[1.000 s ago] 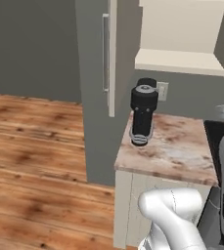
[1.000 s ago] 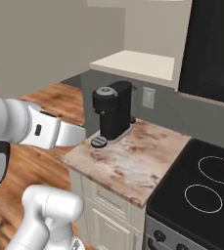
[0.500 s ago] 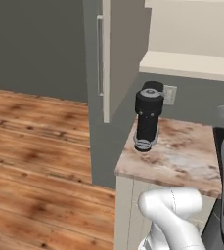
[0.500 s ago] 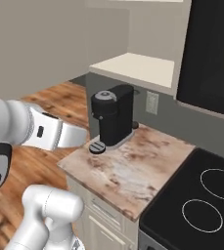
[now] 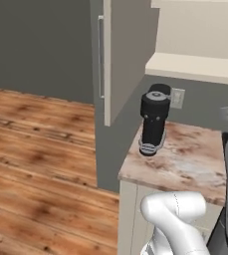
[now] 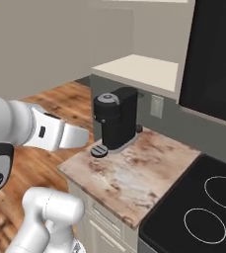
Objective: Open the cabinet and move the ladle to the pot. Then close the cabinet.
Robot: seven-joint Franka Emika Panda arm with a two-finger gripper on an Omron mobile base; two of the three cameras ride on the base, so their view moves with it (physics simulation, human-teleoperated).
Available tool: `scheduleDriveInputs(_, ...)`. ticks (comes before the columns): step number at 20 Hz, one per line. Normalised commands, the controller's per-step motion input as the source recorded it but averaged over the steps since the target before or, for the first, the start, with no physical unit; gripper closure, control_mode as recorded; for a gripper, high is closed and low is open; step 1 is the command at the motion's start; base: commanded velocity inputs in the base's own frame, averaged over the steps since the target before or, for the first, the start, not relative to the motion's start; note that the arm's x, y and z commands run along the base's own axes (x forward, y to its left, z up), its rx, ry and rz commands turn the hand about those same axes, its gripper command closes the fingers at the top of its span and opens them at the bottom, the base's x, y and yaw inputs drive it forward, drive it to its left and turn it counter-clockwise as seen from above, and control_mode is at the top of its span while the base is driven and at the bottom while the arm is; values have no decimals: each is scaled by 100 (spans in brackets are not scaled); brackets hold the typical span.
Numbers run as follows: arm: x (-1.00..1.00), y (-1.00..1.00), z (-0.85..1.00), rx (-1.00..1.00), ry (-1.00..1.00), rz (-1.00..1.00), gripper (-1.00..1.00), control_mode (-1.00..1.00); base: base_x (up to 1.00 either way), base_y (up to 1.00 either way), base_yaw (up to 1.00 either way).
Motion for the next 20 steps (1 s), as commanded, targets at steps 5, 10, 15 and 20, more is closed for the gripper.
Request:
scheduleDriveInputs(5,0,0,0,0,0,0,-100,100,53,-29,32)
scheduleDriveInputs(10,0,0,0,0,0,0,-100,100,52,-31,36)
scheduleDriveInputs(15,0,0,0,0,0,0,-100,100,62,-18,31)
scheduleDriveInputs(20,0,0,0,0,0,0,-100,100,65,-4,28)
